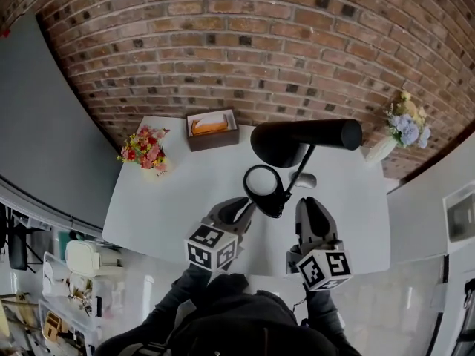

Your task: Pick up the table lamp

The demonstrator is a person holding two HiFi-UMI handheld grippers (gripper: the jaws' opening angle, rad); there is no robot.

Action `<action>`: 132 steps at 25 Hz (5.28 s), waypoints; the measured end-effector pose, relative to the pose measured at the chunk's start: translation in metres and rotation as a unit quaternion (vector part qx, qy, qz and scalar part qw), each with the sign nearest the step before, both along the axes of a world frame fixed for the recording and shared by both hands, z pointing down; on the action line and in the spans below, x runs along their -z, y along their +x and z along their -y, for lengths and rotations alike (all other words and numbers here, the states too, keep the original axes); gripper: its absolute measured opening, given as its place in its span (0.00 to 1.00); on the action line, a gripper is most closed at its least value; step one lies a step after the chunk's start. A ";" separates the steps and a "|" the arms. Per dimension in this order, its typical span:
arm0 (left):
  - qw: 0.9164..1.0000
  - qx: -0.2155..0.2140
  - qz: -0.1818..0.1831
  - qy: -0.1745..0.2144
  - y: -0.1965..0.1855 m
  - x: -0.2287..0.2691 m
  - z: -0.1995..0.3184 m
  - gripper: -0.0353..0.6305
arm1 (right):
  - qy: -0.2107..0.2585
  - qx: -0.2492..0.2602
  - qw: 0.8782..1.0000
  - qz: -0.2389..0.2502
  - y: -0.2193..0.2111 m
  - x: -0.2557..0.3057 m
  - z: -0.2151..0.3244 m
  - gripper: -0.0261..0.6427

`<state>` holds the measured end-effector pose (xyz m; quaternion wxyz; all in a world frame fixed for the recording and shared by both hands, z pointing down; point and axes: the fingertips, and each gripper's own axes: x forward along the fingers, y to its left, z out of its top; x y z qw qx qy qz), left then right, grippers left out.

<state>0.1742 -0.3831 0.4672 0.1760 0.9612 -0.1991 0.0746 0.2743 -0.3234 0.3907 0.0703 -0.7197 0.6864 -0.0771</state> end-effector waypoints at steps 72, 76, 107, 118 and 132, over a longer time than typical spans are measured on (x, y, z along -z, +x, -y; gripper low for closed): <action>0.942 -0.031 0.031 -0.333 0.137 -0.174 0.118 0.16 | 0.083 -0.022 0.996 -0.029 0.066 0.056 -0.049 0.11; 0.947 -0.026 0.035 -0.318 0.129 -0.169 0.113 0.15 | 0.098 -0.035 0.995 0.004 0.071 0.054 -0.061 0.11; 0.971 0.059 -0.198 -0.118 0.049 0.110 0.189 0.15 | 0.274 0.044 0.950 0.141 0.148 0.172 -0.037 0.11; 0.964 0.080 -0.235 -0.098 0.009 0.144 0.199 0.15 | 0.283 0.102 0.938 0.170 0.140 0.190 -0.006 0.11; 0.964 0.101 -0.228 -0.088 -0.010 0.143 0.189 0.16 | 0.271 0.129 0.937 0.178 0.136 0.187 -0.003 0.11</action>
